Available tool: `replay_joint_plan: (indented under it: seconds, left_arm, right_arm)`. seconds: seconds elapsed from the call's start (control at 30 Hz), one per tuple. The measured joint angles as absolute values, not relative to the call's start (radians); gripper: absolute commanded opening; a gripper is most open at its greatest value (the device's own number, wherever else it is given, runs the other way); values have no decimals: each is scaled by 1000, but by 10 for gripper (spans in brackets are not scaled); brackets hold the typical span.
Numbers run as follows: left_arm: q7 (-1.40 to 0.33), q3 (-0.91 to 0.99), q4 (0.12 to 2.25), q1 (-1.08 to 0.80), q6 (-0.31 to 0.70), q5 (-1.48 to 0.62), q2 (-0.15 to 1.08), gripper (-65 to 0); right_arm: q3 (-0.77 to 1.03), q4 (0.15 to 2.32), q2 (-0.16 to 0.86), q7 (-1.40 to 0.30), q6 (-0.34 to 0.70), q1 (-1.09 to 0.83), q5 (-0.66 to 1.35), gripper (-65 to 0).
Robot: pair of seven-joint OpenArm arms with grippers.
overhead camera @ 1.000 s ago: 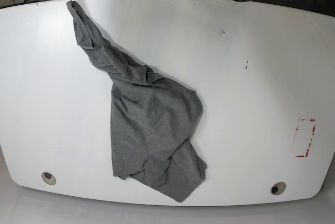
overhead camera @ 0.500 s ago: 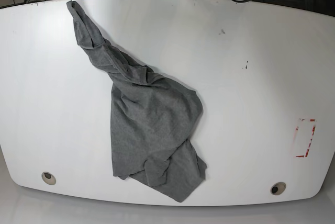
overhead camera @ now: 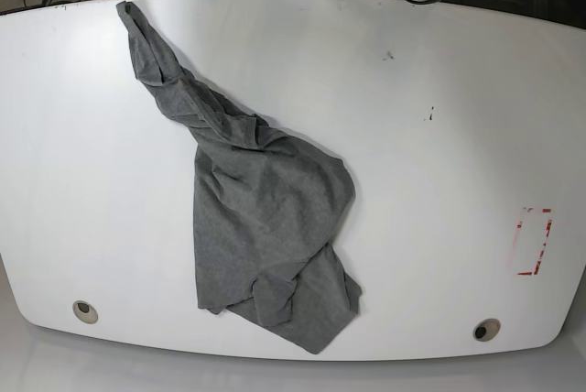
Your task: Fold the T-shirt properly
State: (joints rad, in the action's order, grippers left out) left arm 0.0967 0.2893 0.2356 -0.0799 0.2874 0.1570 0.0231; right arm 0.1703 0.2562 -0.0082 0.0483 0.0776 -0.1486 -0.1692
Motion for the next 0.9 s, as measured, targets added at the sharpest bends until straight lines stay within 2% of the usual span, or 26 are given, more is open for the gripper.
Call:
replay_joint_plan:
  seconds: [0.5,0.9]
  left_arm:
    - [56,281,212,-172,269,165,75,-517]
    - [91,281,224,-134,284,157,63,-517]
  right_arm:
    - [173,268,-22,52,86,-152,-180,-396]
    - [173,268,-19,52,86,-152,-180,-396]
